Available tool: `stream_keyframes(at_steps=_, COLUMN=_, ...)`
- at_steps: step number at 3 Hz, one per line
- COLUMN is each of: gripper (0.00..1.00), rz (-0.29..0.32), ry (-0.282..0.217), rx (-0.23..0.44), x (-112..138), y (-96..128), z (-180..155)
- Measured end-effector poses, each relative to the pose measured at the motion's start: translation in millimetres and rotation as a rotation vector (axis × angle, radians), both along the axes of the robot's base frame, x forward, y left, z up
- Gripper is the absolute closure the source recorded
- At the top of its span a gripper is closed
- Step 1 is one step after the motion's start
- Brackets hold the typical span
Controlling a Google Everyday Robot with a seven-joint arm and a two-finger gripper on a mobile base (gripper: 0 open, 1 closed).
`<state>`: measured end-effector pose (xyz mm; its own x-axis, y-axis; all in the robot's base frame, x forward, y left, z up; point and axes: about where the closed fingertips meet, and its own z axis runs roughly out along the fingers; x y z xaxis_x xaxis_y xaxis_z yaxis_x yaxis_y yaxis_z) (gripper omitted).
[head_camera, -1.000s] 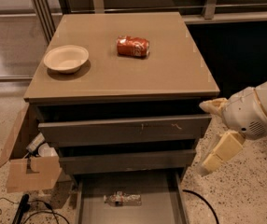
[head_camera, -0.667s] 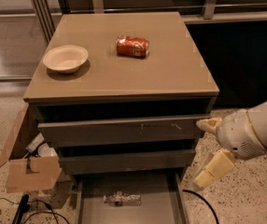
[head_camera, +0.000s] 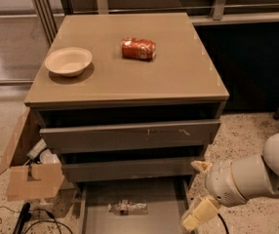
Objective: Pick water bottle from bottom drawer and place on counter
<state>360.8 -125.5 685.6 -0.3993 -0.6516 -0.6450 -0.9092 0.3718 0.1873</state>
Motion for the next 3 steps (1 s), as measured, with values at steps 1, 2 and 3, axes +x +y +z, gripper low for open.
stream_keyframes(at_steps=1, gripper=0.00, rz=0.012, ry=-0.049, rx=-0.027, x=4, y=12, z=-50)
stream_keyframes(at_steps=2, gripper=0.00, rz=0.074, ry=-0.139, rx=-0.058, x=39, y=30, z=-96)
stream_keyframes(at_steps=3, gripper=0.00, rz=0.073, ry=-0.140, rx=-0.058, x=40, y=30, z=-98)
